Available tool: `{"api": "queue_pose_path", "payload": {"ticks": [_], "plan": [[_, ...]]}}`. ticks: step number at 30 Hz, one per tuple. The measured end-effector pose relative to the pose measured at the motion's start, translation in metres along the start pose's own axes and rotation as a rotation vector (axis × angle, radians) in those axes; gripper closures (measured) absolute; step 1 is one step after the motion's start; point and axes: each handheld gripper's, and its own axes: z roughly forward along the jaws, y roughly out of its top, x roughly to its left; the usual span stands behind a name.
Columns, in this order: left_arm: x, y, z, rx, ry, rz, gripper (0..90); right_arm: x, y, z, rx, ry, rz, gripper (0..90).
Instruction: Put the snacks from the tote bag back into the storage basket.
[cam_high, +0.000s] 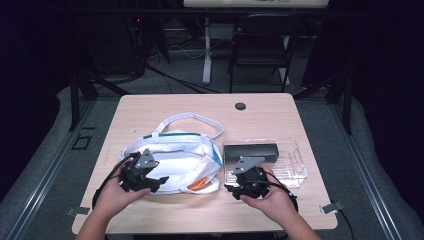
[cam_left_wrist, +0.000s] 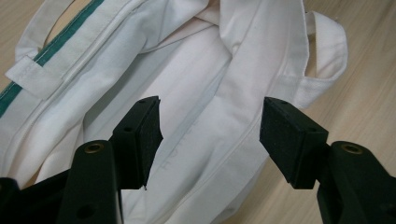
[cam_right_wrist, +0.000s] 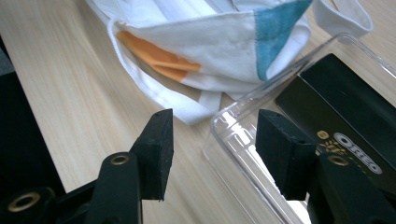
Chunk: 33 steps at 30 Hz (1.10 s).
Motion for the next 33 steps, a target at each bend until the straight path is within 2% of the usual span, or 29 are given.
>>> {"api": "queue_pose_path", "payload": {"ticks": [1, 6, 11, 15, 18, 22, 30, 33], "plan": [[-0.001, -0.001, 0.0, 0.001, -0.003, 0.0, 38.5, 0.001, 0.0, 0.0, -0.006, 0.001, -0.005, 46.8], [-0.005, -0.007, 0.003, 0.005, 0.0, 0.001, 38.6, 0.004, -0.008, 0.001, -0.068, 0.006, 0.032, 47.8], [-0.007, -0.013, 0.008, -0.004, -0.001, -0.011, 38.6, 0.006, -0.014, 0.003, -0.099, -0.02, 0.022, 47.8], [-0.009, -0.018, 0.012, -0.028, -0.017, -0.019, 38.6, 0.007, -0.018, 0.004, -0.112, -0.022, 0.01, 49.7], [-0.013, -0.02, 0.012, -0.055, -0.047, -0.028, 38.5, 0.008, -0.02, 0.004, -0.127, -0.017, 0.015, 51.9], [-0.018, -0.022, 0.012, -0.059, -0.024, -0.017, 38.5, 0.01, -0.023, 0.004, -0.146, -0.017, 0.017, 53.2], [-0.024, -0.032, 0.014, -0.093, -0.03, -0.021, 38.5, 0.017, -0.027, 0.005, -0.172, -0.009, -0.003, 52.4], [-0.024, -0.035, 0.013, -0.107, -0.019, -0.024, 38.5, 0.018, -0.028, 0.006, -0.18, -0.008, -0.005, 52.1]]}}
